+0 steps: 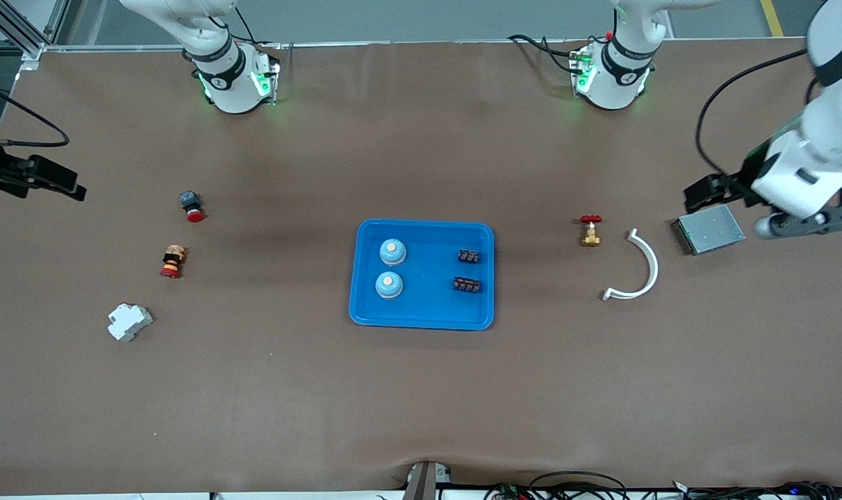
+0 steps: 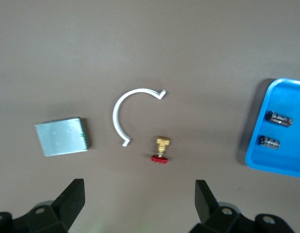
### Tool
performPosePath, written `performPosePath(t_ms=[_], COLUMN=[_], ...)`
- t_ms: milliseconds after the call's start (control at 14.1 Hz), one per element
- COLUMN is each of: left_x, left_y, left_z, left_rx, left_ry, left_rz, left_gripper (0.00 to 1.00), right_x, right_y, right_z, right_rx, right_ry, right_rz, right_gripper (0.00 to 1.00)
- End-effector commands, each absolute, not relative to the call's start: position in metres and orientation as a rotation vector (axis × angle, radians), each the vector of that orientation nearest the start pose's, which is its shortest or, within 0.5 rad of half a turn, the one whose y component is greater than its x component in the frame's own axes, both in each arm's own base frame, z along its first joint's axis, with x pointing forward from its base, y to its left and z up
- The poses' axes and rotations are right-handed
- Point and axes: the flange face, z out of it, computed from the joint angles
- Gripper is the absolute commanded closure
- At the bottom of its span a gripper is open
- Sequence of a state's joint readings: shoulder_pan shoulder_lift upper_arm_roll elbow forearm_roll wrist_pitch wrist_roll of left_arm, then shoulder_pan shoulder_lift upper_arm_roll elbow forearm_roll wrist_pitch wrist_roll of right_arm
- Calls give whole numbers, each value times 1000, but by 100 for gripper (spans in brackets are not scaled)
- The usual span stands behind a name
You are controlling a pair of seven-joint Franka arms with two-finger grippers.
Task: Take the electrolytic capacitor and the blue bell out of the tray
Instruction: 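Reach the left gripper to a capacitor while the right gripper reaches a bell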
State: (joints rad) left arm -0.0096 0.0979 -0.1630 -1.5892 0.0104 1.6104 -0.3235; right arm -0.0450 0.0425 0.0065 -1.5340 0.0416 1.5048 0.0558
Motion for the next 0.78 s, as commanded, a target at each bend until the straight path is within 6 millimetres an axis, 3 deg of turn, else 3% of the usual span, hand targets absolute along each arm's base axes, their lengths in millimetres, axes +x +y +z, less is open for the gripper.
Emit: performPosePath(t_ms=[0, 283, 495, 707], left_x=[570, 574, 582, 584], left_y=[-126, -160, -195, -239], left_z=[537, 498, 472, 438], left_rx=[-3114, -3111, -3109, -3086], left_ry=[-379, -539, -716, -905], left_rz=[100, 62, 50, 62], left_gripper=[0, 0, 0, 0], right_x=[554, 556, 550, 541], right_y=[17, 65, 130, 176], right_z=[603, 568, 534, 494], right_rx=[-3080, -3068, -3057, -3029], right_ry=[227, 301, 428, 517], right_rz=[126, 119, 82, 24], right_gripper=[0, 0, 0, 0])
